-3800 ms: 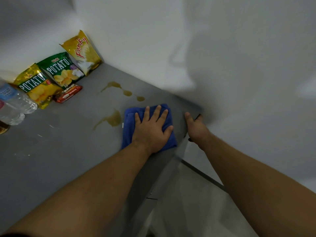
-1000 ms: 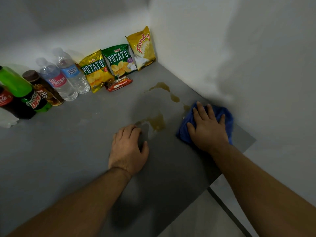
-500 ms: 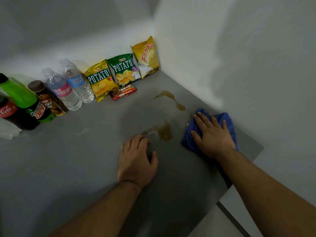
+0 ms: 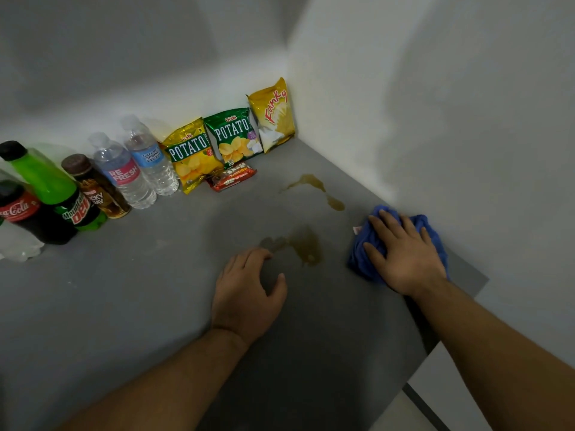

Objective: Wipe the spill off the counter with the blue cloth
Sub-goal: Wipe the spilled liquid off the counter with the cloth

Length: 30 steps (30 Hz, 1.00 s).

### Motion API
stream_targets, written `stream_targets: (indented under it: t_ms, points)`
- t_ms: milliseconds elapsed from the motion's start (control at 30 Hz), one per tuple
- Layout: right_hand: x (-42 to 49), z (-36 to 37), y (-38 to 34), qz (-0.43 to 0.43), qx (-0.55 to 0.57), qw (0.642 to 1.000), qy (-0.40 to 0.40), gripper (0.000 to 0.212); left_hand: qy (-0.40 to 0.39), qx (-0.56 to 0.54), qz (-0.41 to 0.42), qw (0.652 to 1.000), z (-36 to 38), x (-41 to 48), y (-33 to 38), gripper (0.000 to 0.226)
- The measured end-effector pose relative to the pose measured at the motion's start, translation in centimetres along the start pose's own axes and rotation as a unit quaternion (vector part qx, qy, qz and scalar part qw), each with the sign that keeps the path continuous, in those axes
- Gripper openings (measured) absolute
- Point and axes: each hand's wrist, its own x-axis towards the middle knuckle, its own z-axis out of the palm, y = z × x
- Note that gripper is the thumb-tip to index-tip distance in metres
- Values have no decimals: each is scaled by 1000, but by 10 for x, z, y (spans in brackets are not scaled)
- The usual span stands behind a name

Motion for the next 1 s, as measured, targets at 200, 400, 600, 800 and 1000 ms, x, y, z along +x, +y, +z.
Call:
stream_targets:
  t_ms: [200,400,600,800,1000]
  points:
    - [0,-1,-11,10,6,1000,-19,73,-28,54,-7,998,-9,32,-26,38]
    - [-55,4,-23,-25,-12,999,-31,76,-59,102,-40,992,-4,38,-29,46]
    - [-34,4,-11,-49,5,998,-36,75,-61,118,-39,990,-4,37,-26,49]
    - [-6,10,-53,-39,11,999,-33,72,-73,130,-40,988,-5,37,-25,50]
    - [-36,9,-22,-189,2,981,-50,70,-76,128,-44,988,-3,38,-27,50]
